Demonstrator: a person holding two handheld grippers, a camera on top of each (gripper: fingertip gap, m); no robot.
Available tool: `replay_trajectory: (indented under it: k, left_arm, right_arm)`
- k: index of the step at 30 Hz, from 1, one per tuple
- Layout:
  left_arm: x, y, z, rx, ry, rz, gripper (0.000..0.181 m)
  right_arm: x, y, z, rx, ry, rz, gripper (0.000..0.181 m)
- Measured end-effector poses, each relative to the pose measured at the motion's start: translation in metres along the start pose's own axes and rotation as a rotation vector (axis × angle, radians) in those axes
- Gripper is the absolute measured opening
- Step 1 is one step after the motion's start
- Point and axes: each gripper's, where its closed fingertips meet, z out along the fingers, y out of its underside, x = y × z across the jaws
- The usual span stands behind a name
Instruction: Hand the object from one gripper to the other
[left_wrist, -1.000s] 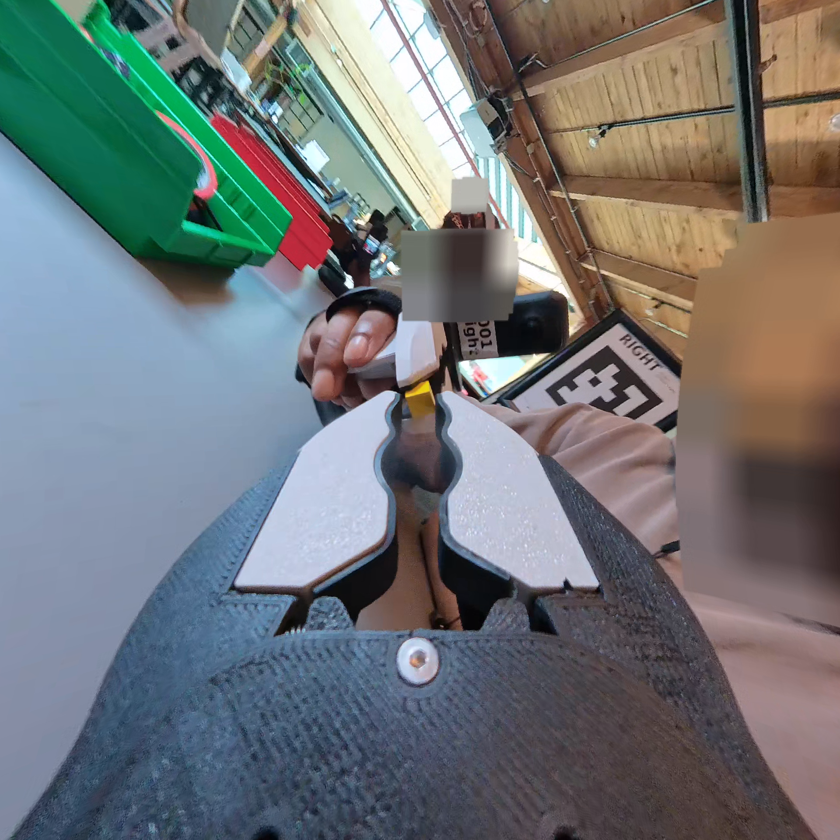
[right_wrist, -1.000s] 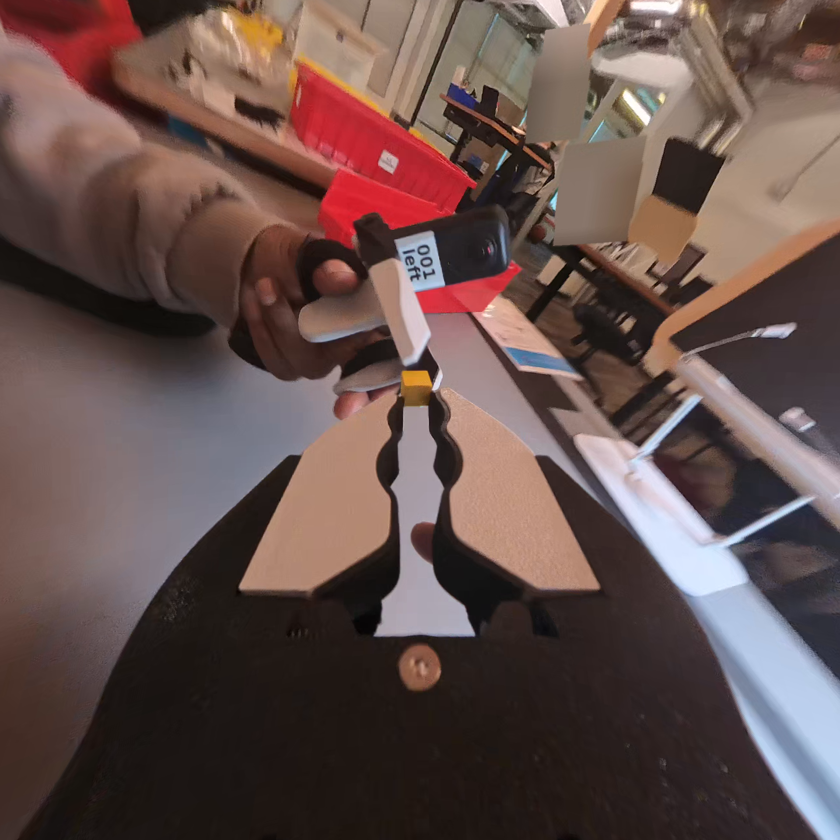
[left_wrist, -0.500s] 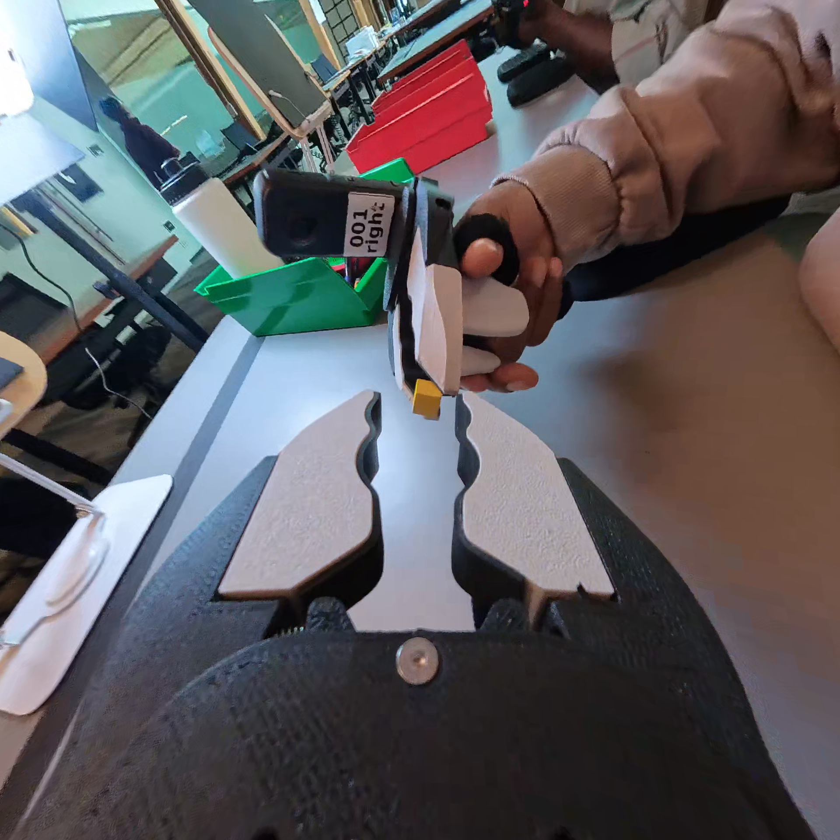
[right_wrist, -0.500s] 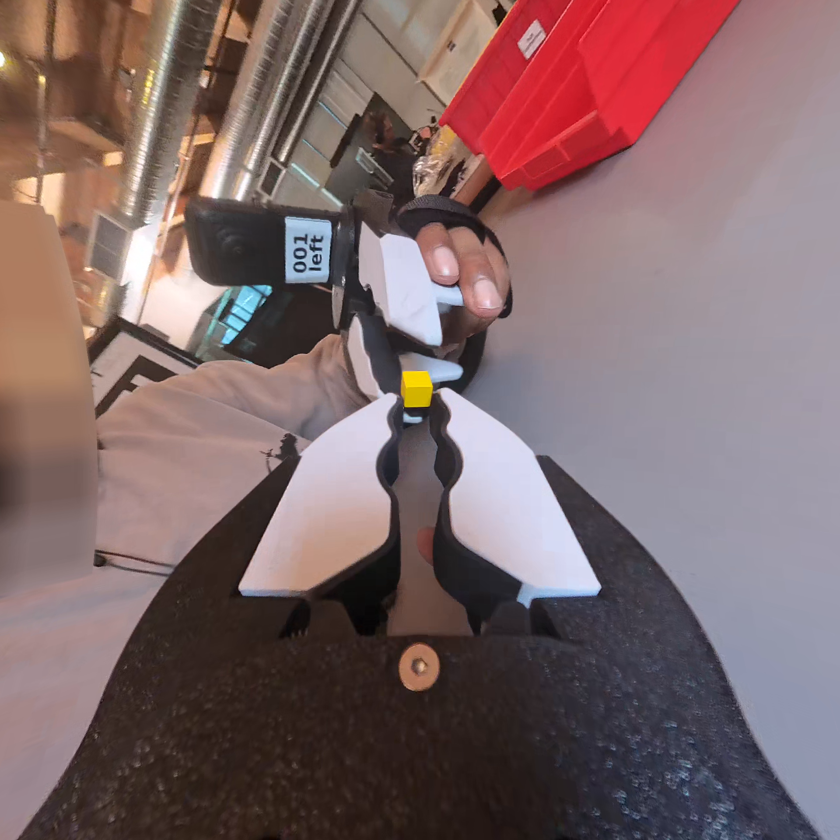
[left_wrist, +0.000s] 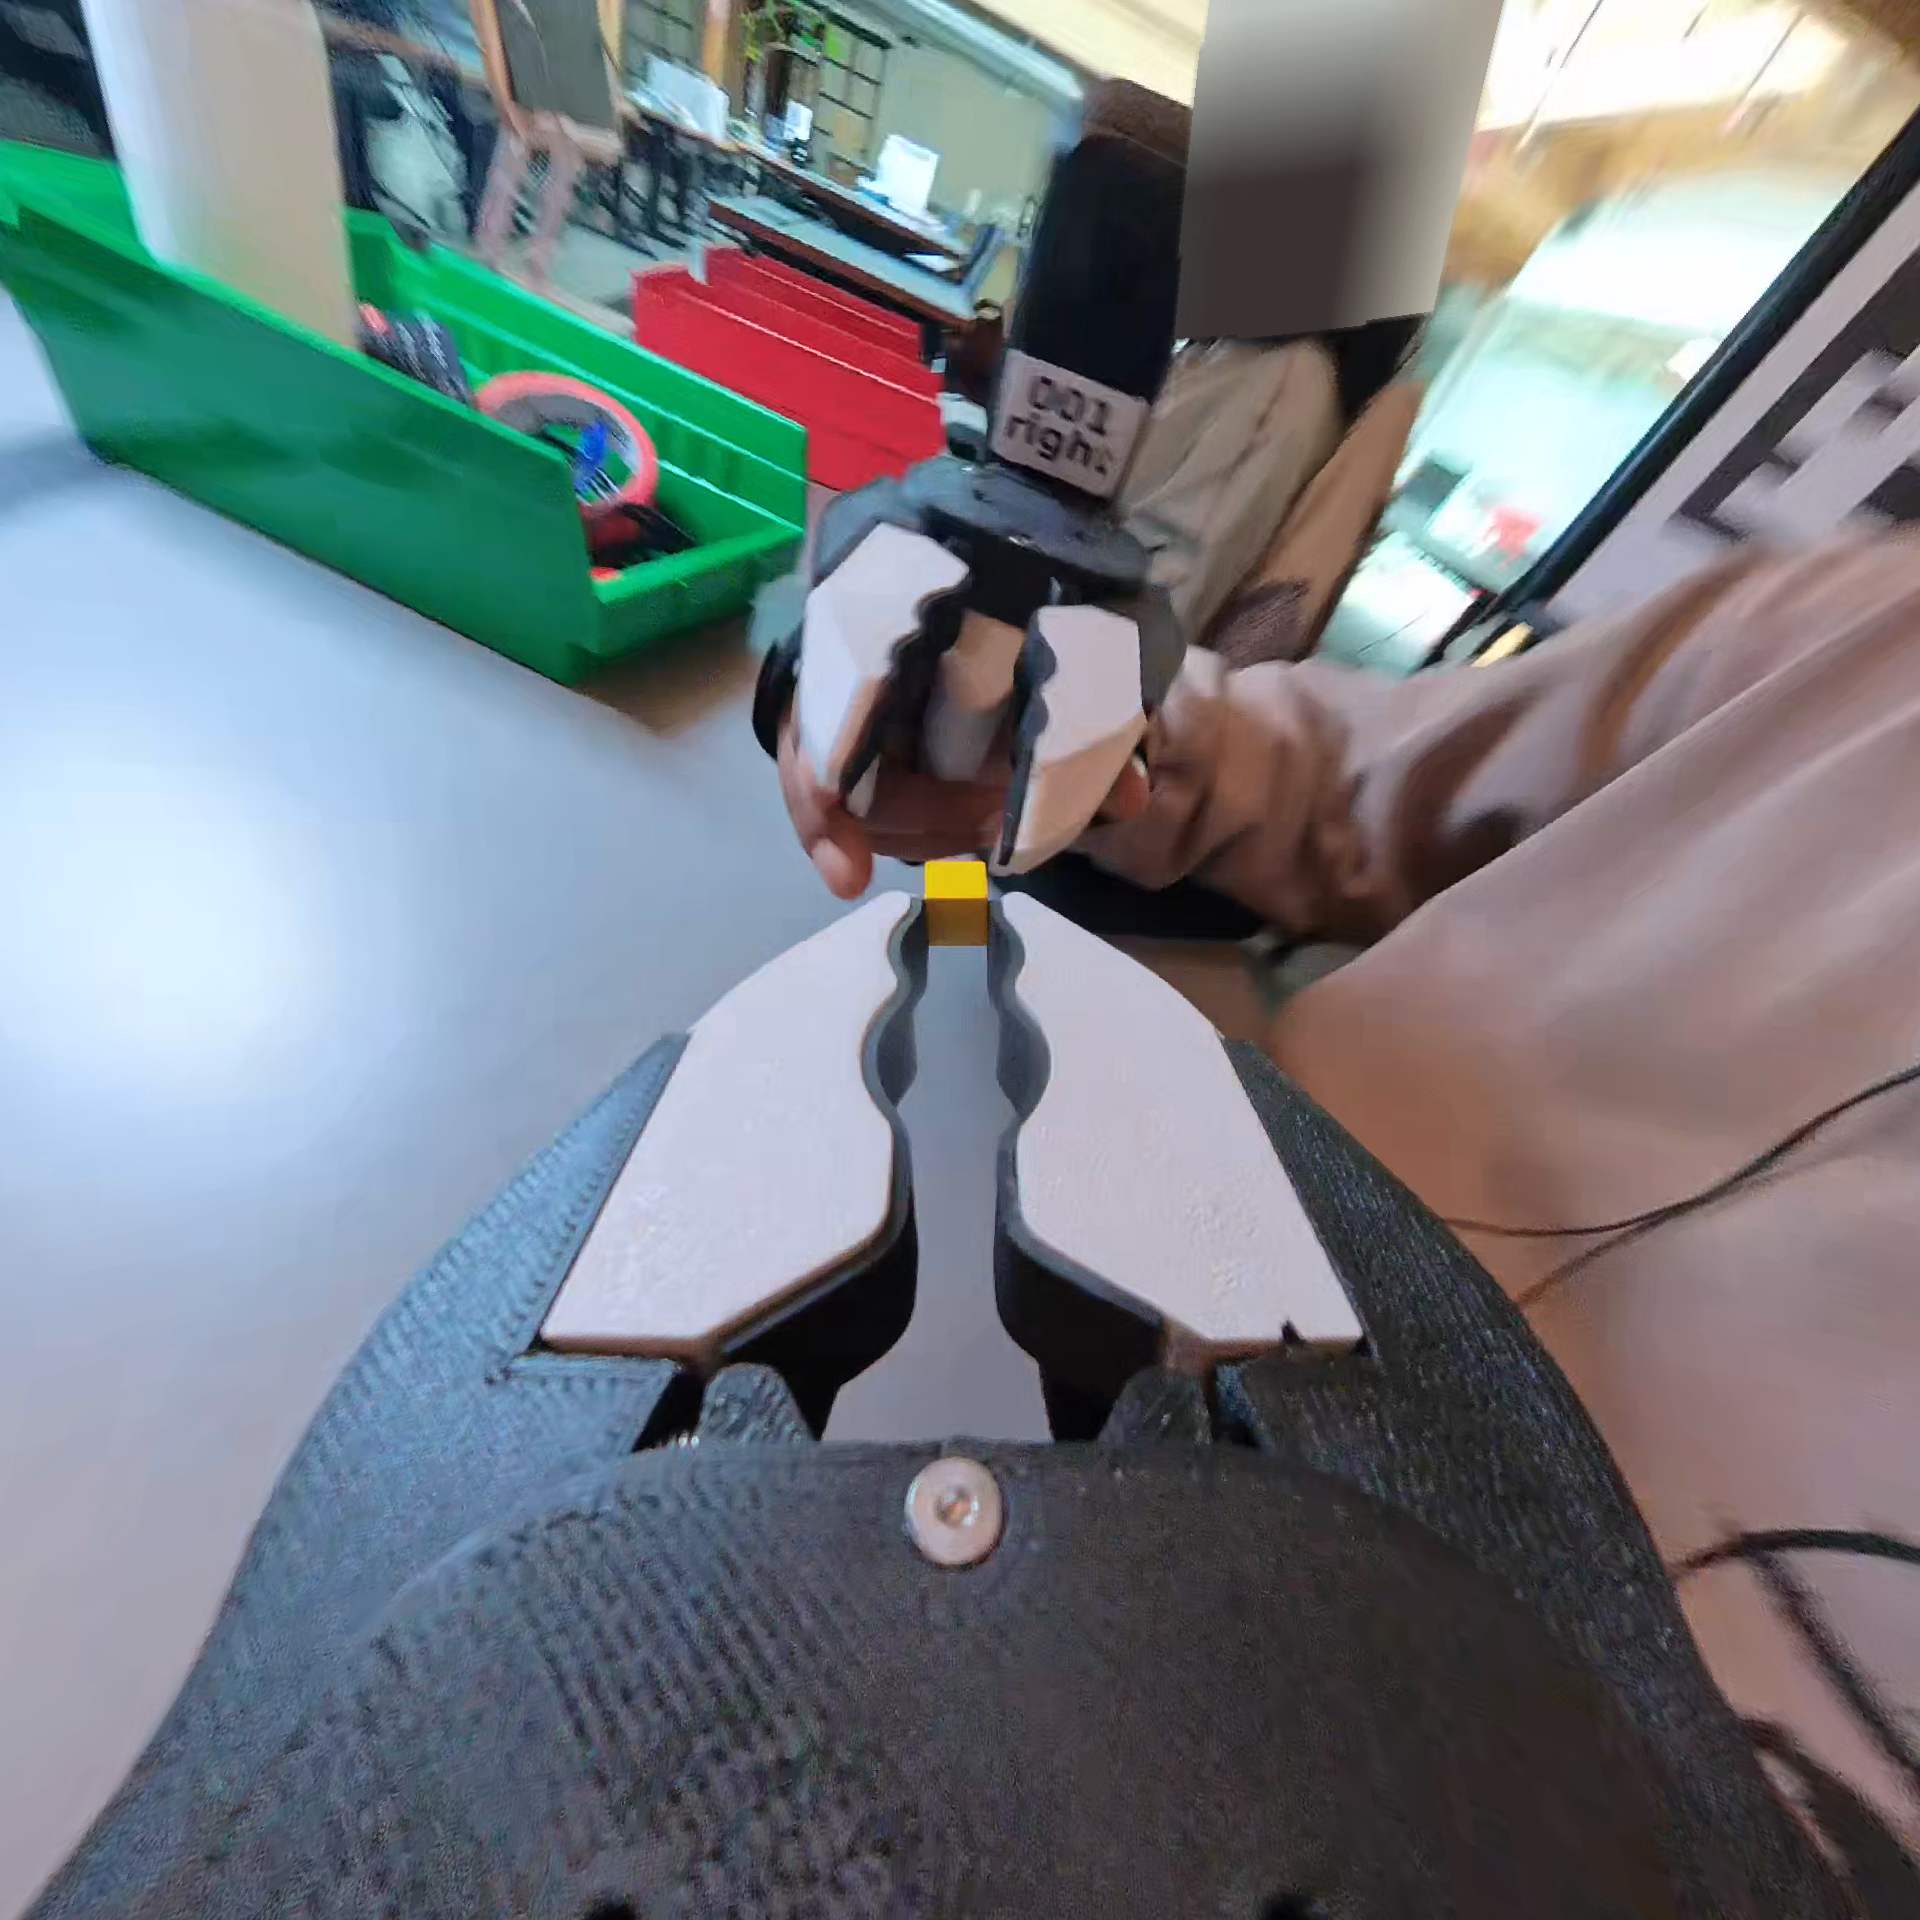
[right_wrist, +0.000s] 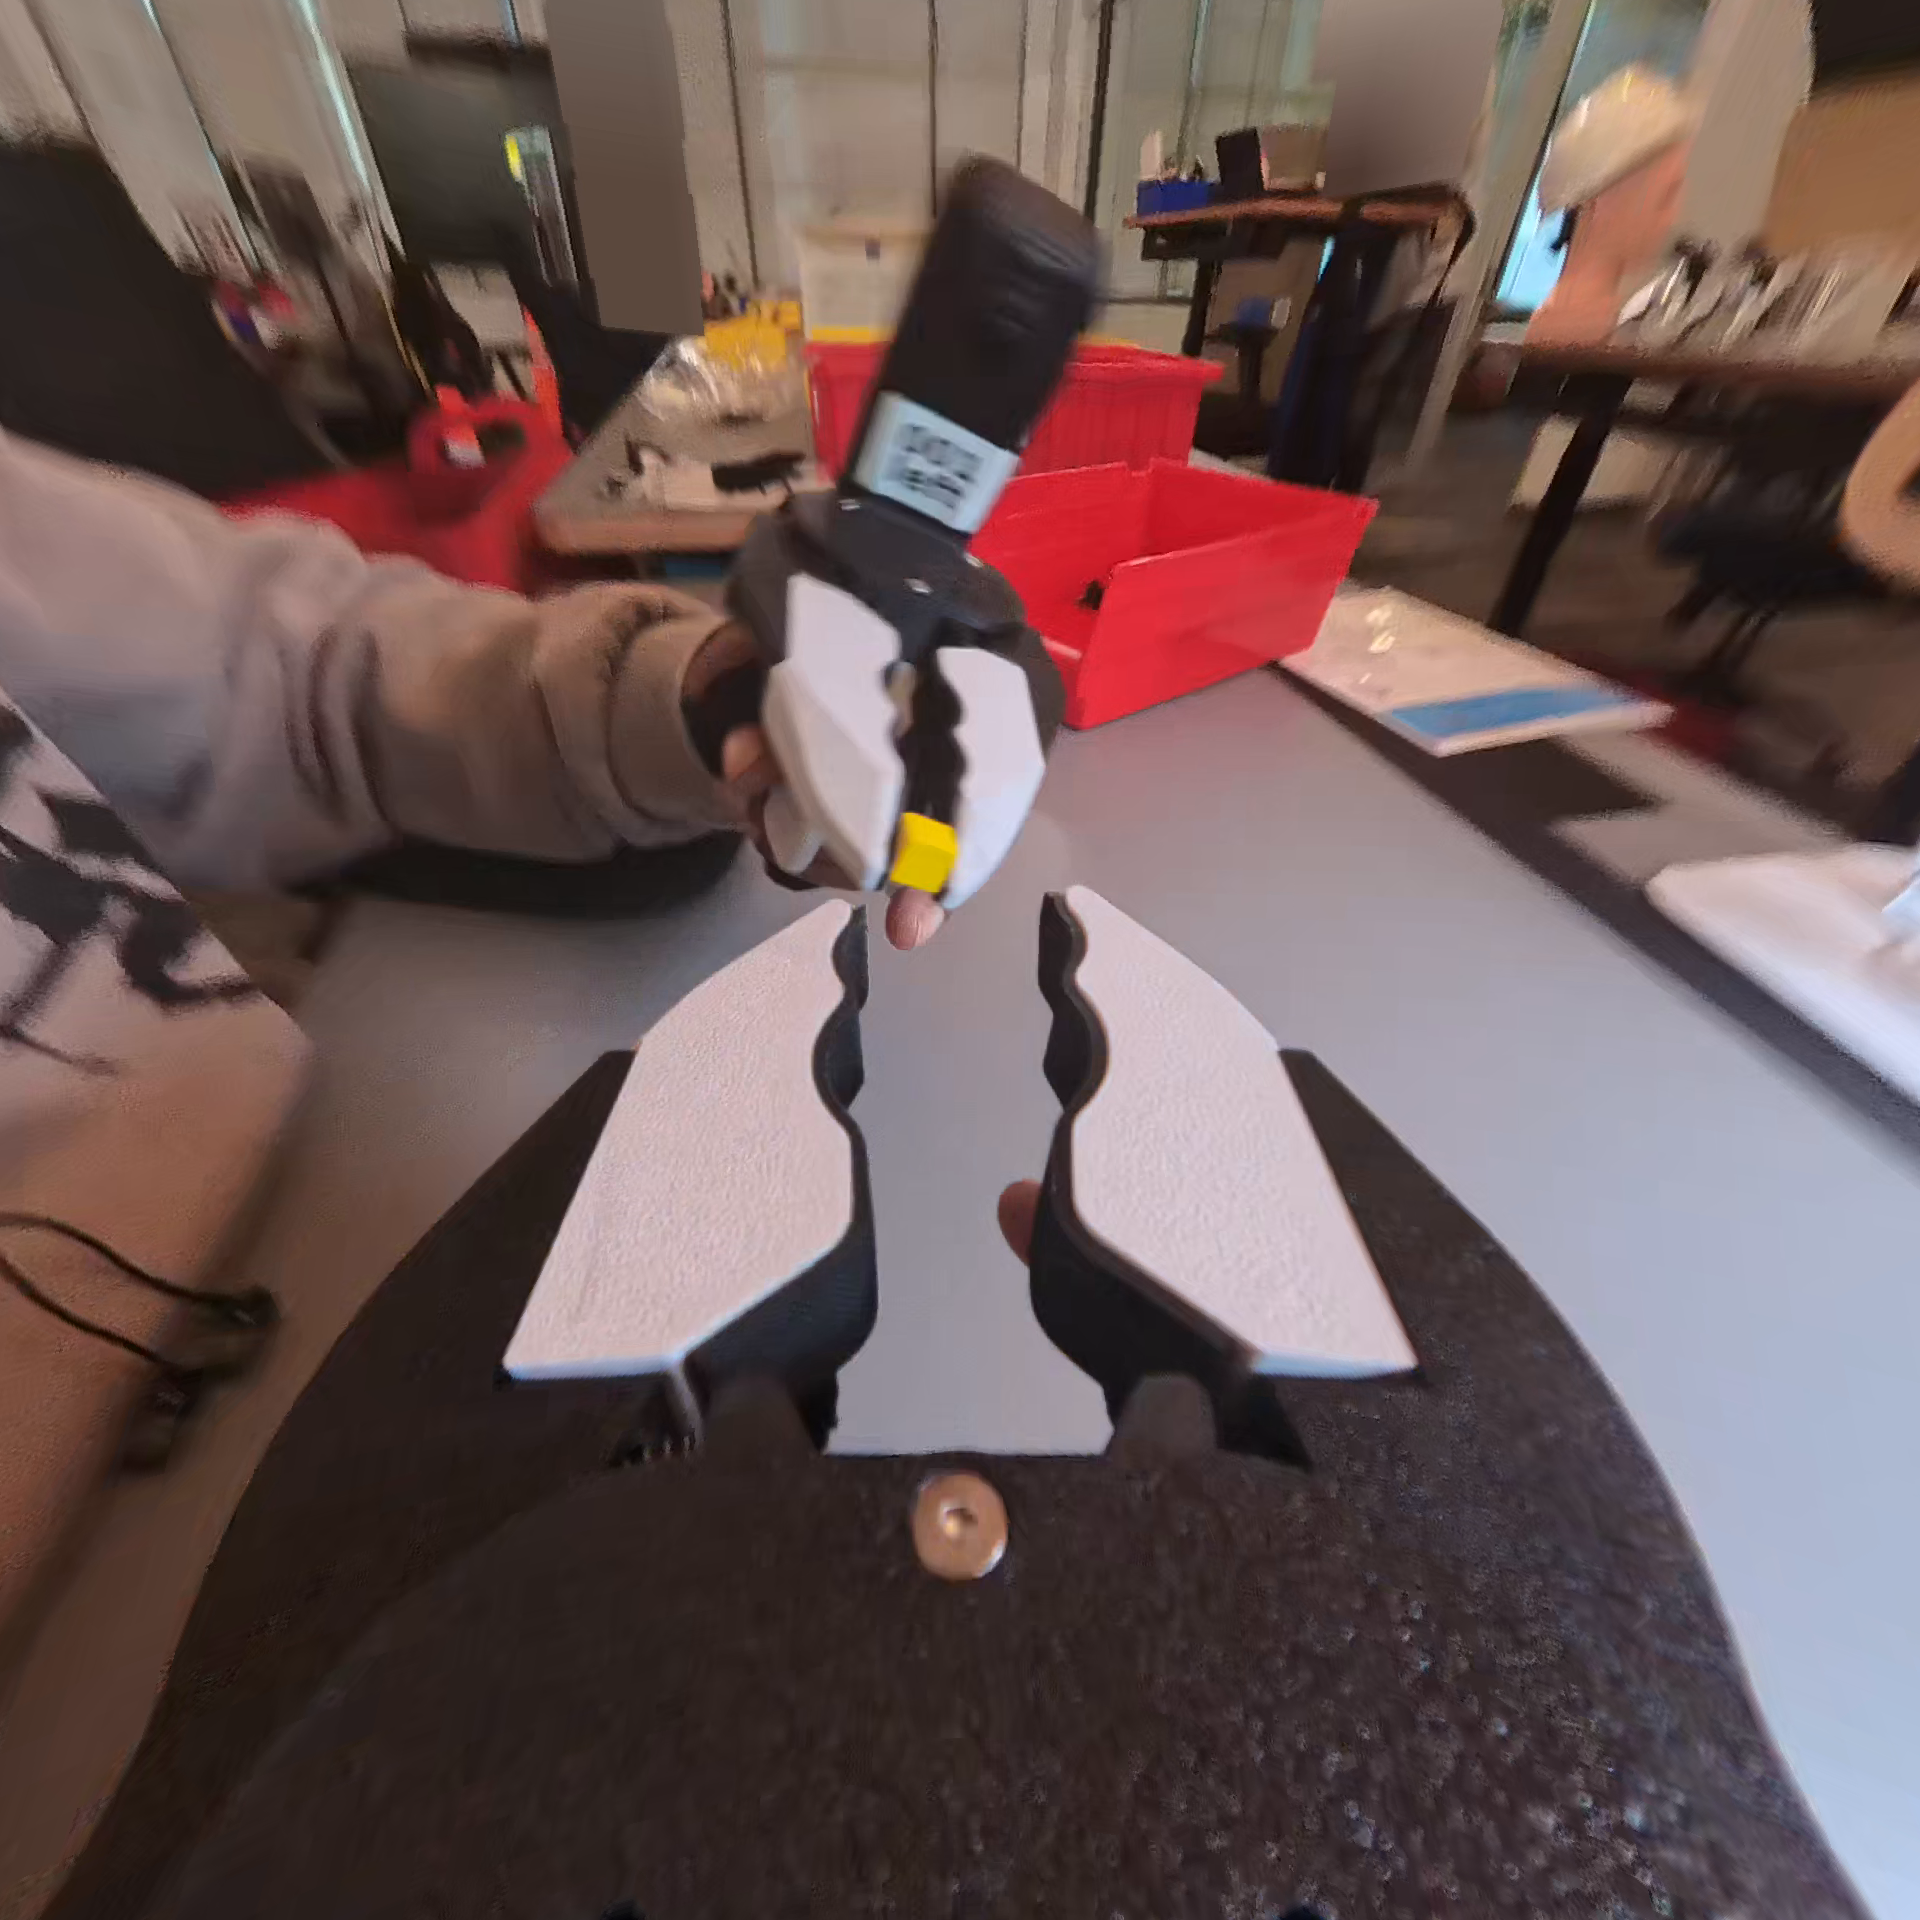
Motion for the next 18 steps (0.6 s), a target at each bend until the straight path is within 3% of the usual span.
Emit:
replay_trajectory:
  k: [4,9,14,18]
  left_arm:
    - [0.002,0.004,0.001,0.046,0.219,-0.412,0.01]
    - [0.007,0.017,0.009,-0.003,0.29,-0.539,0.01]
    - [0.008,0.017,0.011,-0.004,0.28,-0.508,0.01]
    - [0.001,0.002,0.005,0.073,0.17,-0.304,0.018]
  right_arm:
    - [-0.008,0.007,0.004,-0.082,0.121,-0.435,0.027]
    - [-0.013,0.018,0.012,-0.148,0.17,-0.626,0.02]
    - [-0.013,0.018,0.013,-0.145,0.163,-0.59,0.014]
    - [-0.004,0.003,0.005,-0.026,0.094,-0.22,0.011]
